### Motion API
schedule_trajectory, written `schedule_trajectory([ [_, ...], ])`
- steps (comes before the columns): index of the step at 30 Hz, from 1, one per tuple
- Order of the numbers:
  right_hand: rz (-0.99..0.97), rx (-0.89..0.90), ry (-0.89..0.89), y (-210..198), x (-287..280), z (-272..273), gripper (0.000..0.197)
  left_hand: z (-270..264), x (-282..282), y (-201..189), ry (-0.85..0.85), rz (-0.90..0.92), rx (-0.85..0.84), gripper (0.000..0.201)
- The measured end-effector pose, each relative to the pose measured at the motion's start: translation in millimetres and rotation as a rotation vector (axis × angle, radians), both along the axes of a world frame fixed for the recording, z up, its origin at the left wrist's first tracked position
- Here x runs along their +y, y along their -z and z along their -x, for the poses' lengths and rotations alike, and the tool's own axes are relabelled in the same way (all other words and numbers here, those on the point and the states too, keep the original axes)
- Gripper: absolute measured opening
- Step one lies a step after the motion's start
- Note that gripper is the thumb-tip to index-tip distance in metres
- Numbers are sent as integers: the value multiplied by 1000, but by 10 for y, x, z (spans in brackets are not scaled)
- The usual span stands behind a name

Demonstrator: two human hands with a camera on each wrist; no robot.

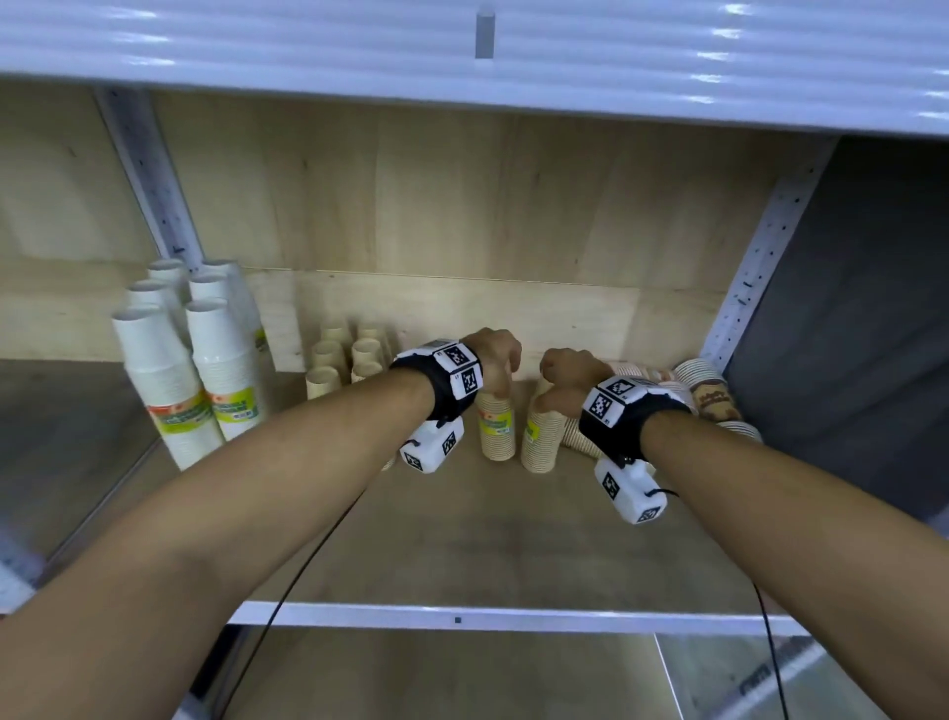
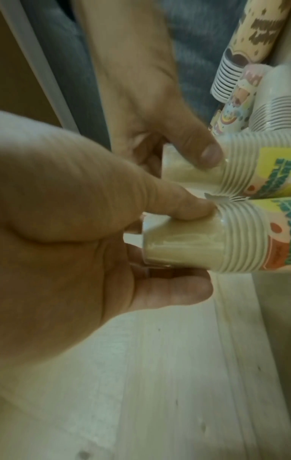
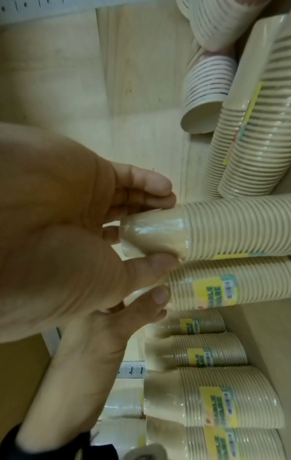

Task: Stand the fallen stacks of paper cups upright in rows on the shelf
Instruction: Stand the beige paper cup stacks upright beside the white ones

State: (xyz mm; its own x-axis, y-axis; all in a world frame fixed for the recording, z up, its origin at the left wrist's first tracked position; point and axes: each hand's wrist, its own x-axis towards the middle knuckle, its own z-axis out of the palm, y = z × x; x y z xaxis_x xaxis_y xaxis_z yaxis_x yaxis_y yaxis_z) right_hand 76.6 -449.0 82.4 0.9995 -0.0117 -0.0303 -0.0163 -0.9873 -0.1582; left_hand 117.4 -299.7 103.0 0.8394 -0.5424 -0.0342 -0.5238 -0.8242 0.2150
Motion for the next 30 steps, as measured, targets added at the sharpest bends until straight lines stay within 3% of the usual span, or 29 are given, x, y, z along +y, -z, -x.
schedule_trajectory([
  [6,-42,28,24,-11,26,-27,45,83,5,36,-14,32,43,45],
  [15,-26,-45,161,-78,142,-40,16,97,-33,-57,-76,145,2,41],
  [18,-13,-49,130,-92,179,-35,25,107,-64,-65,-67,140,-15,35],
  [20,-18,-71,108,-88,174,-20,12,95,-65,-52,-70,166,-11,36],
  [23,-12,-118,137,-74,192,-9,29,73,-49,-42,-70,198,18,41],
  [27,-32,-117,186,-80,191,-31,27,65,-62,-48,-65,203,31,32],
  [30,-47,-43,128,-105,146,-51,35,61,-83,-36,-70,202,26,31],
])
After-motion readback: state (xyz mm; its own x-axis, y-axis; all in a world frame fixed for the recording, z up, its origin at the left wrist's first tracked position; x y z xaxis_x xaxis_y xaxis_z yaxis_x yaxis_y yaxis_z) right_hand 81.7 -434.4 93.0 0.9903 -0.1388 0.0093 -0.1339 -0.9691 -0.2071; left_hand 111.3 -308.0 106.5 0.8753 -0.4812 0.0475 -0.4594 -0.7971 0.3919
